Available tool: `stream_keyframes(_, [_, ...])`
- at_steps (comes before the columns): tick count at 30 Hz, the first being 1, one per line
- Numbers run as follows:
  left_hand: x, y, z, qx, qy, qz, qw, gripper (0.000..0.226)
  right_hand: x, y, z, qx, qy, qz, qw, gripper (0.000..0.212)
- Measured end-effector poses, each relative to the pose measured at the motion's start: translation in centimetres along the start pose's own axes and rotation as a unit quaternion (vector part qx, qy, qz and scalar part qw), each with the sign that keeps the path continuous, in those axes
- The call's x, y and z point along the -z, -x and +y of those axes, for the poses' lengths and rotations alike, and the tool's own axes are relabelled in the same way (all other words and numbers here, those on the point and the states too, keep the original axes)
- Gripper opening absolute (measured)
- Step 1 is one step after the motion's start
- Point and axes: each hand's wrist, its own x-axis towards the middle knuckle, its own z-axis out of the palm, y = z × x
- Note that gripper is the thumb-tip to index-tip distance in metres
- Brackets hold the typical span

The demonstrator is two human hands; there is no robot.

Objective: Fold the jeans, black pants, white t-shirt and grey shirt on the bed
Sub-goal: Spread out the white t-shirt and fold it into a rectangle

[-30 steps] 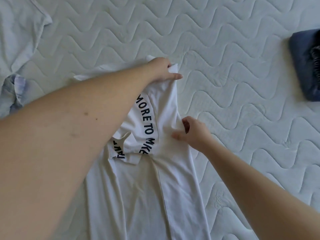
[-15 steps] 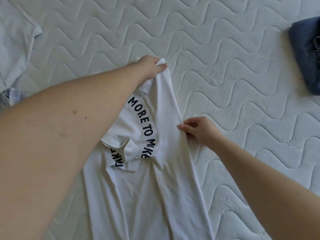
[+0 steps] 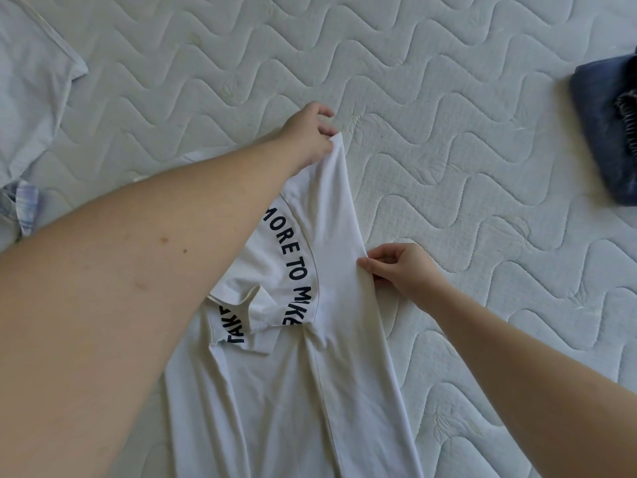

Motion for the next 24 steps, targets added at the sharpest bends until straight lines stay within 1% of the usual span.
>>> stream_keyframes(2, [-0.3, 0.4, 0.1, -0.019, 0.016, -0.011, 1.000, 0.045, -0.1, -0.1, 0.3, 0.013, 0.010, 0.023, 1.000, 0.005])
stream_keyframes(3, [-0.2, 0.6, 0.1, -0.035, 0.024, 0.004, 0.999, 0.044, -0.2, -0.1, 0.6, 0.018, 0.015, 0.037, 0.999, 0.006])
stream_keyframes(6, [1.6, 1.2, -0.3, -0.083, -0.009, 0.100, 0.991, 0.036, -0.3, -0.2, 1.1, 0.029, -0.003, 0.060, 0.998, 0.005])
stream_keyframes(8, [3.9, 1.8, -1.6, -0.093, -0.052, 0.163, 0.981, 0.033, -0.3, -0.2, 1.2, 0.042, -0.033, 0.069, 0.996, 0.005])
stream_keyframes(11, [7.8, 3.1, -5.0, -0.056, -0.123, 0.222, 0.966, 0.027, -0.4, -0.2, 0.9, 0.041, -0.079, 0.084, 0.993, 0.008])
stream_keyframes(14, [11.1, 4.9, -9.0, -0.017, -0.146, 0.222, 0.964, 0.027, -0.7, 0.1, 0.5, 0.028, -0.093, 0.110, 0.989, 0.013])
stream_keyframes(15, [11.9, 5.5, -10.2, -0.009, -0.148, 0.214, 0.966, 0.027, -1.1, 0.1, 0.3, 0.029, -0.071, 0.126, 0.989, 0.013])
stream_keyframes(17, [13.4, 6.4, -12.1, 0.007, -0.168, 0.196, 0.966, 0.031, -2.0, -0.2, -0.6, 0.057, 0.034, 0.164, 0.984, 0.009])
stream_keyframes(18, [14.1, 6.6, -12.9, 0.020, -0.195, 0.189, 0.962, 0.035, -2.5, -0.5, -1.6, 0.084, 0.091, 0.182, 0.976, 0.006])
stream_keyframes(20, [15.2, 6.9, -14.1, 0.059, -0.263, 0.193, 0.943, 0.043, -3.5, -2.1, -4.5, 0.146, 0.135, 0.203, 0.959, 0.003])
stream_keyframes(21, [15.7, 7.1, -14.6, 0.086, -0.280, 0.201, 0.935, 0.047, -3.9, -3.2, -6.1, 0.171, 0.141, 0.207, 0.953, 0.004])
stream_keyframes(22, [16.0, 7.3, -15.0, 0.113, -0.278, 0.207, 0.931, 0.049, -4.3, -4.4, -7.8, 0.189, 0.151, 0.212, 0.947, 0.011])
stream_keyframes(24, [16.5, 7.6, -15.9, 0.139, -0.239, 0.200, 0.940, 0.053, -4.5, -7.0, -10.8, 0.212, 0.189, 0.212, 0.935, 0.027])
